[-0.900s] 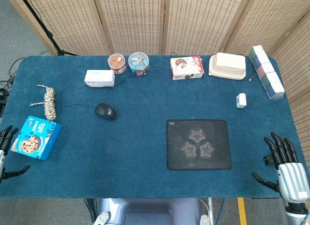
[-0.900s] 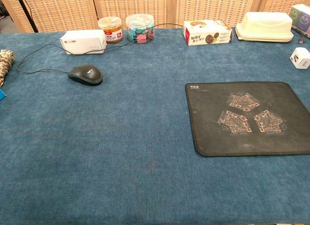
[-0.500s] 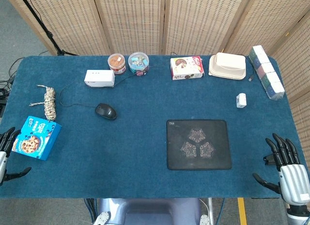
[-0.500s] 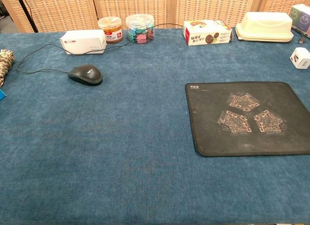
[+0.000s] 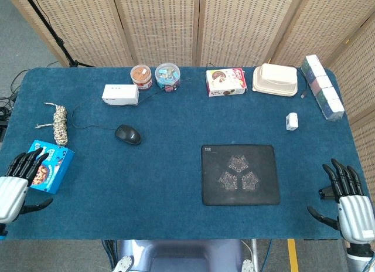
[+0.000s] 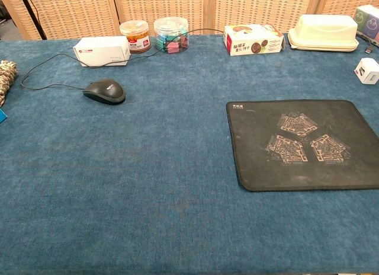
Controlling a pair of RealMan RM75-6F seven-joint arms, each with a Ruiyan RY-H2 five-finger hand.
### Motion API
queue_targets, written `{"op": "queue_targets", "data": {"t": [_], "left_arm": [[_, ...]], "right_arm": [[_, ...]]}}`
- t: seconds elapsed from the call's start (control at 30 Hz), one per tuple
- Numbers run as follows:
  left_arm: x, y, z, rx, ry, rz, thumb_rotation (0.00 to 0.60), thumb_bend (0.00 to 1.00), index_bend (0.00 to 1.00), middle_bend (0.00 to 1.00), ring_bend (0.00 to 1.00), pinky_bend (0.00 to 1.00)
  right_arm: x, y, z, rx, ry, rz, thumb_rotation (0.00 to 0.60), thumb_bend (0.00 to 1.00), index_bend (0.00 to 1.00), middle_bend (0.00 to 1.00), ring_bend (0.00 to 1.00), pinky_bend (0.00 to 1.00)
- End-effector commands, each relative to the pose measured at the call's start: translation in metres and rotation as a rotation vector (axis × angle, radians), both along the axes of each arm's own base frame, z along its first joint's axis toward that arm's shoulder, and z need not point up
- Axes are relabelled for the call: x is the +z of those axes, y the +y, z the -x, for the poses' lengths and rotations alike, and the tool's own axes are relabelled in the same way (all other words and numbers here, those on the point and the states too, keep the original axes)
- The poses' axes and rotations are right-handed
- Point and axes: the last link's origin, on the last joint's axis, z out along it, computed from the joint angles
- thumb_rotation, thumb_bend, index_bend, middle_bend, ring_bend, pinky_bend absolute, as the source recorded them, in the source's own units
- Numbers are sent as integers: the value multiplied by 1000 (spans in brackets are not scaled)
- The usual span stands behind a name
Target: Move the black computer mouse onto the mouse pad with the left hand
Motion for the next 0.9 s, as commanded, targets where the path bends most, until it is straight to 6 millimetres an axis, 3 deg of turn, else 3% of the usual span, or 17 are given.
{"op": "queue_targets", "data": {"t": [0.03,0.23,0.33,0.5,0.67,0.9], "left_arm": [[-11,45,-23,-87,71,53,600,2,0,0,0,0],[-45,117,-55,-170,120,162,600,0,0,0,0,0],[-59,139,-64,-191,145,191,600,0,0,0,0,0],[-104,201,-83,-188,190,261,600,0,0,0,0,0],[-131,238,-90,-161,238,288,600,0,0,0,0,0],[-154,262,-84,-100,261,305,600,0,0,0,0,16]], "right_arm": [[0,-2,2,-8,0,1,600,21,35,0,0,0],[1,-7,6,-33,-2,7,600,21,34,0,0,0],[2,-9,9,-45,-1,14,600,20,34,0,0,0],[6,-18,20,-97,0,35,600,21,34,0,0,0],[7,-28,31,-153,3,46,600,21,33,0,0,0],[8,-38,43,-206,2,52,600,21,29,0,0,0]]}}
